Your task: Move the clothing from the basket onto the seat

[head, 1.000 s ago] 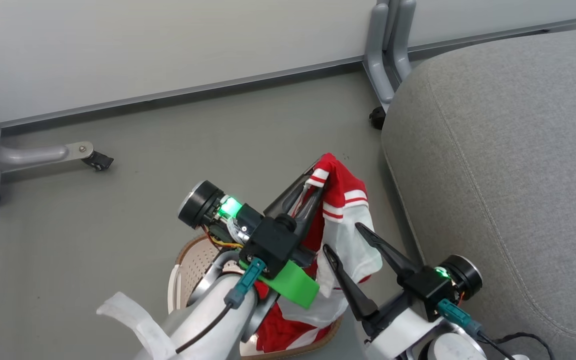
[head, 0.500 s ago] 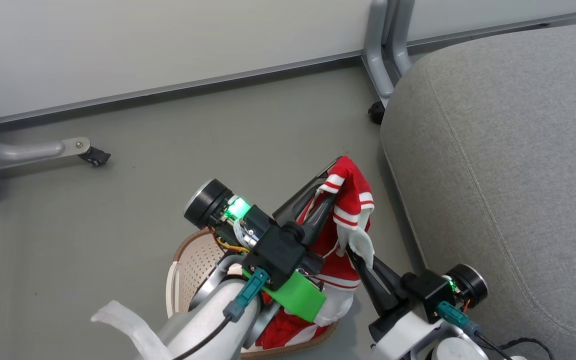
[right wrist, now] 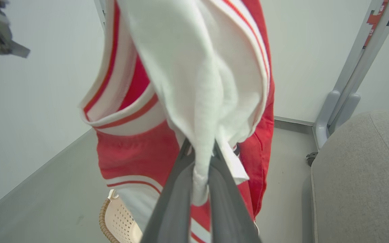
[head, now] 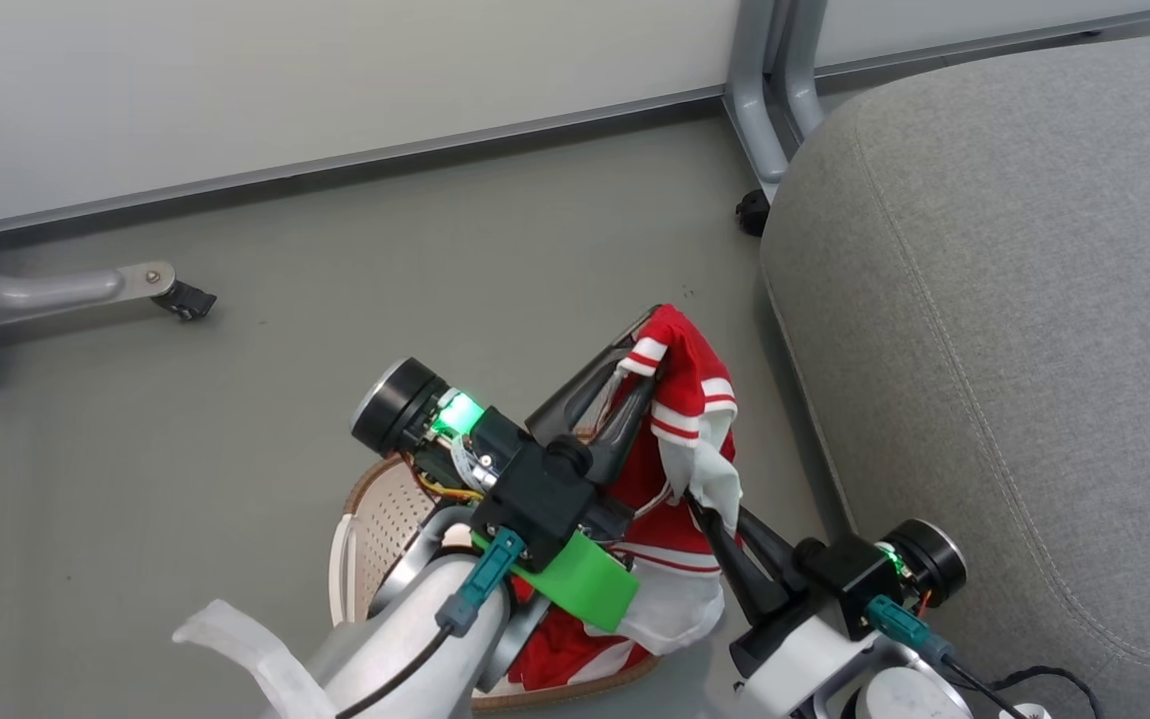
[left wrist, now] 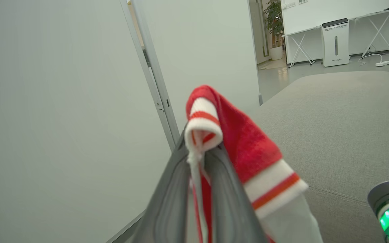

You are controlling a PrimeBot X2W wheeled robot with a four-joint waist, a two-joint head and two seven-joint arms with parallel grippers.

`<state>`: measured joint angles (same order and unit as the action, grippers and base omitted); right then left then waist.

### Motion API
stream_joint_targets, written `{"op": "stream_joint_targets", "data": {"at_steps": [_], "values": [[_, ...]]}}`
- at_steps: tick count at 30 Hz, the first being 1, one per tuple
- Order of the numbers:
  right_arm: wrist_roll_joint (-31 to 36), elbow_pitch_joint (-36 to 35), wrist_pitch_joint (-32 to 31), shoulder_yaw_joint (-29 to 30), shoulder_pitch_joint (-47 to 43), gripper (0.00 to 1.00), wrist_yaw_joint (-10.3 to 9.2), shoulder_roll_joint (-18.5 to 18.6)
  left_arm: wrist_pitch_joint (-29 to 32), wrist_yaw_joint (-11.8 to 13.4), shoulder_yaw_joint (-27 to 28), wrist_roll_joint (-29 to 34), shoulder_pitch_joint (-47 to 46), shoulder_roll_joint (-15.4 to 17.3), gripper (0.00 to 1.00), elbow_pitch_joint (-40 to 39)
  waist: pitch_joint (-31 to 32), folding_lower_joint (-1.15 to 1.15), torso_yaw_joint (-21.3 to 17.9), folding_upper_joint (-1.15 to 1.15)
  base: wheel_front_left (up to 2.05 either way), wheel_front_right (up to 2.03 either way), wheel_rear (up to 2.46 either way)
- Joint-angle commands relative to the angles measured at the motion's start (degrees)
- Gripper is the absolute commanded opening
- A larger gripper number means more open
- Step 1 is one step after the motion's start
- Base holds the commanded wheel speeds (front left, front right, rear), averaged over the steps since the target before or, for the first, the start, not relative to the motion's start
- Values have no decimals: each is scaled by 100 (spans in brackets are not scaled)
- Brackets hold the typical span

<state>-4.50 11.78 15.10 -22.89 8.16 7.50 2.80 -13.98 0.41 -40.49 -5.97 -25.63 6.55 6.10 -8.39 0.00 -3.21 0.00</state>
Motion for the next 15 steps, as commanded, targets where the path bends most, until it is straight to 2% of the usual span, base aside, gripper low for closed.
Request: {"op": "stream_joint_targets", "data": {"at_steps": [1, 15], "values": [[-24, -9, 10, -10, 57, 0, -2, 17, -25, 41, 31, 13, -37, 44, 100, -5, -3, 0, 0, 0, 0, 0, 0], [-46, -124, 10, -32, 103, 0, -2, 17, -80, 107, 42, -63, -53, 126, 100, 57, -71, 0, -5, 0, 0, 0, 0]]}}
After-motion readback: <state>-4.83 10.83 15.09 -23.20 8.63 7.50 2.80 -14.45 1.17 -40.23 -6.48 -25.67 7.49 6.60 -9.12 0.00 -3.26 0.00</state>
